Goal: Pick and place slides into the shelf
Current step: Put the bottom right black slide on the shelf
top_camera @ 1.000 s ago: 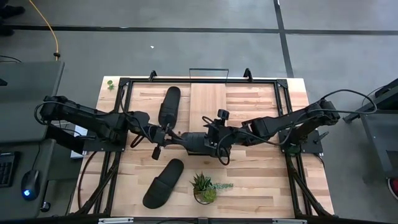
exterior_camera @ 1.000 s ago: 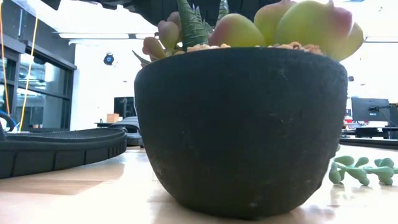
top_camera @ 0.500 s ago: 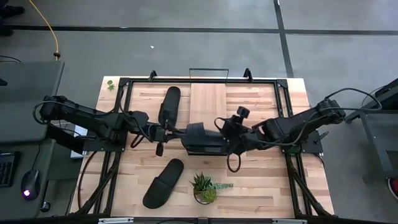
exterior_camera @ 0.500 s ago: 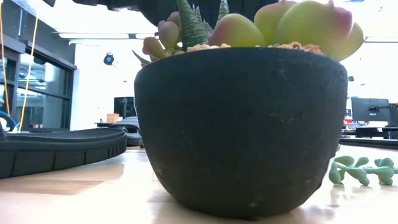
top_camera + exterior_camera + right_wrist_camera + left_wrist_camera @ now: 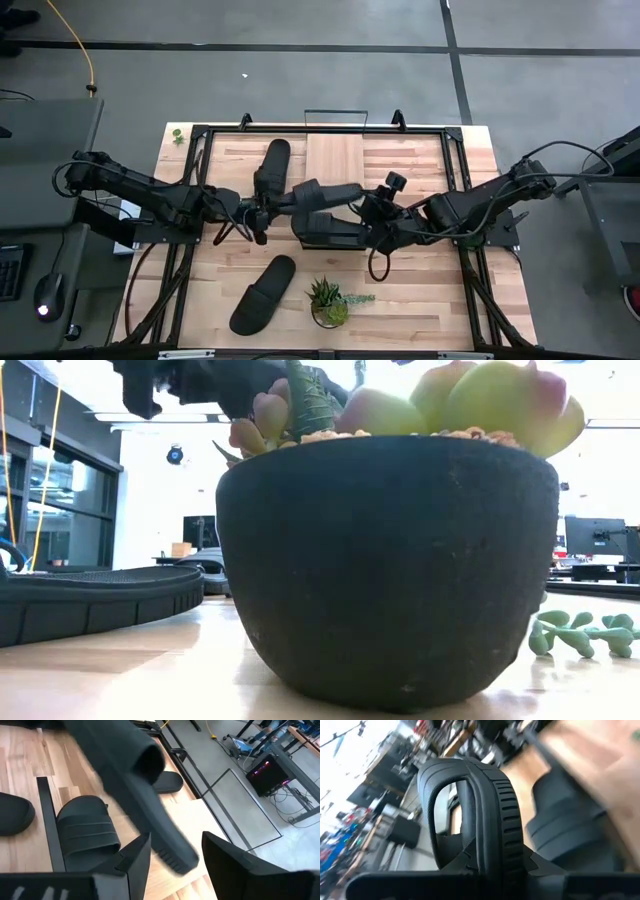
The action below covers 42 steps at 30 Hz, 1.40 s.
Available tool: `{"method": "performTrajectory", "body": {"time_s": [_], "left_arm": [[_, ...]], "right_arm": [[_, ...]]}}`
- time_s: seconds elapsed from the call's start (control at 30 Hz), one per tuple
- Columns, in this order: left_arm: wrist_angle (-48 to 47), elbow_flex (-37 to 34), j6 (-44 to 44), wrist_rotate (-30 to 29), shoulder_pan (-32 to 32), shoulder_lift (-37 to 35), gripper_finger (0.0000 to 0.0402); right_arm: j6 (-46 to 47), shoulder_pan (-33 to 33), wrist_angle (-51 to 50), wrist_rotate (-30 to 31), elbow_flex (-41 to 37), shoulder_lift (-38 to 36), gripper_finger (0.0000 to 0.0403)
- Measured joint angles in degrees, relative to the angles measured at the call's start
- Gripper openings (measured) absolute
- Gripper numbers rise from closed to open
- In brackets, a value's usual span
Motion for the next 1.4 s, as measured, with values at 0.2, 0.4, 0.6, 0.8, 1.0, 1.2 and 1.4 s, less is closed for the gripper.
{"method": "performTrajectory", "body": {"time_s": [0.2, 0.4, 0.6, 0.8, 1.0, 1.2, 1.4], "left_arm": [[-0.06, -1.95, 3.45, -3.39, 0.0, 0.07, 0.002], [0.02, -2.07, 8.36, -4.7, 0.0, 0.44, 0.0026], [0.01, -2.12, 11.45, -0.71, 3.91, 2.48, 0.0019], [4.18, -2.12, 15.11, 9.37, 12.07, 4.98, 0.0028], [6.89, -2.12, 15.85, 26.52, 19.01, 6.8, 0.0019], [9.51, -2.12, 15.49, 31.84, 23.45, 10.69, 0.0024], [13.42, -2.12, 15.92, 35.63, 26.03, 17.16, 0.0019]], "right_arm": [[0.0, 0.0, 0.26, 0.09, 0.0, 0.0, 0.0169], [-0.31, 0.0, 1.15, 0.1, 0.0, 0.0, 0.0169], [-0.44, 0.0, 1.27, 0.11, 0.0, 0.0, 0.0169], [-0.44, 0.0, 1.25, 0.09, 0.0, 0.0, 0.0169], [-0.66, 0.0, 1.25, 0.11, 0.0, 0.0, 0.0169], [-0.46, 0.0, 1.29, 0.0, 0.0, 0.02, 0.0169], [-0.46, 0.0, 1.7, -0.04, 0.0, 0.02, 0.0169]]}}
